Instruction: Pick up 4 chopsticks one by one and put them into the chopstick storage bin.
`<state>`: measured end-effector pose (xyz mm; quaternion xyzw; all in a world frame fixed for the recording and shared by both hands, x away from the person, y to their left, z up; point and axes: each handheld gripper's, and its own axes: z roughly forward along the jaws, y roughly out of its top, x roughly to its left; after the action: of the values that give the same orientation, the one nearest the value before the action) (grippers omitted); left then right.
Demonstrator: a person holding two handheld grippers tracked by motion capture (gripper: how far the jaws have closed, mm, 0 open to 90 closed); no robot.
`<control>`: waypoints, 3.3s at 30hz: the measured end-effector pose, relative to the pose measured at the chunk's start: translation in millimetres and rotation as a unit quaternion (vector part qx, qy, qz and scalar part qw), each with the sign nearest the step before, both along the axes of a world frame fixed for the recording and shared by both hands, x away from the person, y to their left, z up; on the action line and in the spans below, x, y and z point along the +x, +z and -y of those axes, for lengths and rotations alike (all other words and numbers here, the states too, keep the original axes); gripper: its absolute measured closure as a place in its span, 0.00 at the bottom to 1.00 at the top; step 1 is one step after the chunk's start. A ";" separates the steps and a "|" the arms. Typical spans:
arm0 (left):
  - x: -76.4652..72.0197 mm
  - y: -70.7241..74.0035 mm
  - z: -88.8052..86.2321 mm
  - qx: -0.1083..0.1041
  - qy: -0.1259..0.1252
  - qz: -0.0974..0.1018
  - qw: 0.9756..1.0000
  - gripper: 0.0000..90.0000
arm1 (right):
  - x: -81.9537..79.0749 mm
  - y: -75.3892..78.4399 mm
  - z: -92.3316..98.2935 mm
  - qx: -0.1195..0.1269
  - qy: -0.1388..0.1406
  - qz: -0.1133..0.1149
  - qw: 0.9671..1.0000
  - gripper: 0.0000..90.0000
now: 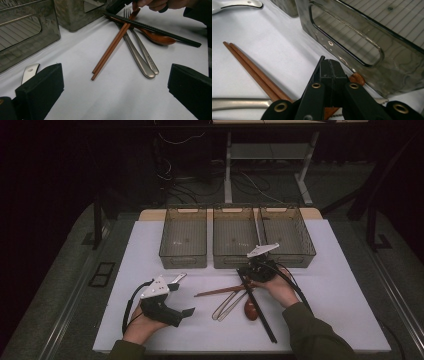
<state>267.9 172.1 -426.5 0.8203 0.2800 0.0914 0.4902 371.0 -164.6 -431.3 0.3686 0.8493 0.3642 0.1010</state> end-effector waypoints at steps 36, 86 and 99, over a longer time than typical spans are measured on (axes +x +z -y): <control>-0.8 1.3 1.0 0.004 0.000 0.004 1.000 0.00 | -93.7 2.6 36.3 -0.005 -0.001 -0.037 0.999 0.64; -0.8 1.5 0.5 0.006 -0.002 0.003 1.000 0.00 | -91.9 -0.3 35.9 -0.019 0.036 -0.035 0.999 0.76; -0.7 1.3 0.1 0.004 -0.002 0.002 1.000 0.00 | -100.2 6.0 61.3 -0.003 0.045 -0.026 0.999 0.81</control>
<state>267.2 172.0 -425.2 0.8227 0.2770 0.0935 0.4875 270.8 -226.0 -425.2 0.3391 0.8682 0.3566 0.0636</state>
